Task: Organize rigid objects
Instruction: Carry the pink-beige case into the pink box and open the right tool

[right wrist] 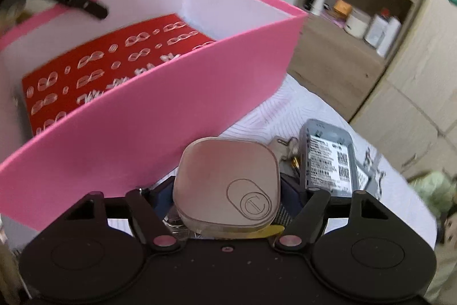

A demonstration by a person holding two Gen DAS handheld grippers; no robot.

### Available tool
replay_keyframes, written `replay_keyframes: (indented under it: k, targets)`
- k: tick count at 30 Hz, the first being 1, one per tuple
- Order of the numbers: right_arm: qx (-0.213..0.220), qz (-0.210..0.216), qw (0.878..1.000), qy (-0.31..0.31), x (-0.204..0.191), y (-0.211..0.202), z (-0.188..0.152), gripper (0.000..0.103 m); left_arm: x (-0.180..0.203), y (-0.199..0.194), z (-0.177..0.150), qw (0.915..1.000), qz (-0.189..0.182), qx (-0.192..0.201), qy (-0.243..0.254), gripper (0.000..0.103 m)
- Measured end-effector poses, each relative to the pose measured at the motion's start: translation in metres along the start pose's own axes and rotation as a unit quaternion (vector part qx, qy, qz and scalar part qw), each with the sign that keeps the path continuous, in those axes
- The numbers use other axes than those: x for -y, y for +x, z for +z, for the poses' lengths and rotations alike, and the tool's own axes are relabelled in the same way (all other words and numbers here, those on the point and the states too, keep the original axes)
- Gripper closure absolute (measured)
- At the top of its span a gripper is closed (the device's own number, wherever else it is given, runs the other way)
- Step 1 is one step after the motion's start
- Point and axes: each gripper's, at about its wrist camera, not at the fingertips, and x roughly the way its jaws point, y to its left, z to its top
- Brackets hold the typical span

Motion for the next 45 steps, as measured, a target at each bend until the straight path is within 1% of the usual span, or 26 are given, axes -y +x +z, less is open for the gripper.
replay_keyframes:
  k: [5, 10, 11, 13, 16, 18, 20, 22, 24, 27, 31, 33, 36, 39, 41, 43, 45]
  targets:
    - [0.032, -0.024, 0.998, 0.039, 0.008, -0.023, 0.001, 0.025, 0.001, 0.0, -0.001, 1.0, 0.005, 0.003, 0.006, 0.1]
    - [0.075, -0.047, 0.994, 0.07, 0.017, -0.06, 0.022, 0.025, 0.002, 0.0, -0.001, 1.0, 0.007, 0.003, 0.0, 0.1]
    - [0.081, -0.043, 0.992, 0.084, 0.019, -0.067, 0.03, 0.025, 0.002, -0.001, -0.001, 1.0, 0.007, 0.003, -0.003, 0.1]
    - [0.083, -0.02, 0.989, 0.124, 0.021, -0.08, 0.047, 0.025, 0.003, -0.001, -0.002, 1.0, 0.008, 0.004, -0.004, 0.1]
    - [0.086, 0.044, 0.982, 0.165, 0.02, -0.087, 0.076, 0.025, 0.005, -0.003, -0.003, 0.9999, 0.013, 0.01, -0.001, 0.1]
    - [0.075, 0.088, 0.979, 0.17, 0.013, -0.079, 0.098, 0.025, 0.005, -0.004, -0.004, 0.9998, 0.014, 0.01, -0.003, 0.1]
    - [0.053, 0.118, 0.978, 0.164, -0.001, -0.06, 0.121, 0.025, 0.005, -0.005, -0.004, 0.9998, 0.014, 0.011, -0.007, 0.1]
    - [0.027, 0.134, 0.978, 0.159, -0.013, -0.038, 0.141, 0.025, 0.005, -0.006, -0.005, 0.9997, 0.015, 0.011, -0.013, 0.1]
    - [-0.002, 0.145, 0.975, 0.168, -0.017, -0.009, 0.158, 0.025, 0.007, -0.007, -0.004, 0.9996, 0.015, 0.01, -0.023, 0.1]
    - [-0.048, 0.13, 0.969, 0.205, -0.015, 0.036, 0.173, 0.025, 0.009, -0.006, -0.003, 0.9994, 0.021, 0.007, -0.026, 0.1]
    - [-0.079, 0.125, 0.96, 0.236, -0.013, 0.079, 0.181, 0.025, 0.01, -0.008, -0.005, 0.9993, 0.022, 0.008, -0.028, 0.1]
    - [-0.083, 0.126, 0.96, 0.237, -0.017, 0.089, 0.182, 0.025, 0.008, -0.009, -0.005, 0.9993, 0.02, 0.01, -0.031, 0.1]
    - [-0.097, 0.131, 0.955, 0.247, -0.022, 0.104, 0.177, 0.025, 0.008, -0.008, -0.006, 0.9992, 0.019, 0.013, -0.033, 0.1]
    - [-0.112, 0.124, 0.954, 0.251, -0.031, 0.116, 0.173, 0.024, 0.009, -0.008, -0.008, 0.9992, 0.02, 0.013, -0.033, 0.1]
    - [-0.116, 0.123, 0.951, 0.257, -0.032, 0.121, 0.171, 0.022, 0.009, -0.008, -0.008, 0.9991, 0.02, 0.012, -0.035, 0.1]
    - [-0.115, 0.123, 0.953, 0.251, -0.033, 0.12, 0.17, 0.022, 0.008, -0.008, -0.008, 0.9989, 0.019, 0.012, -0.041, 0.1]
    - [-0.106, 0.12, 0.957, 0.241, -0.029, 0.11, 0.17, 0.022, 0.008, -0.008, -0.007, 0.9988, 0.019, 0.012, -0.043, 0.1]
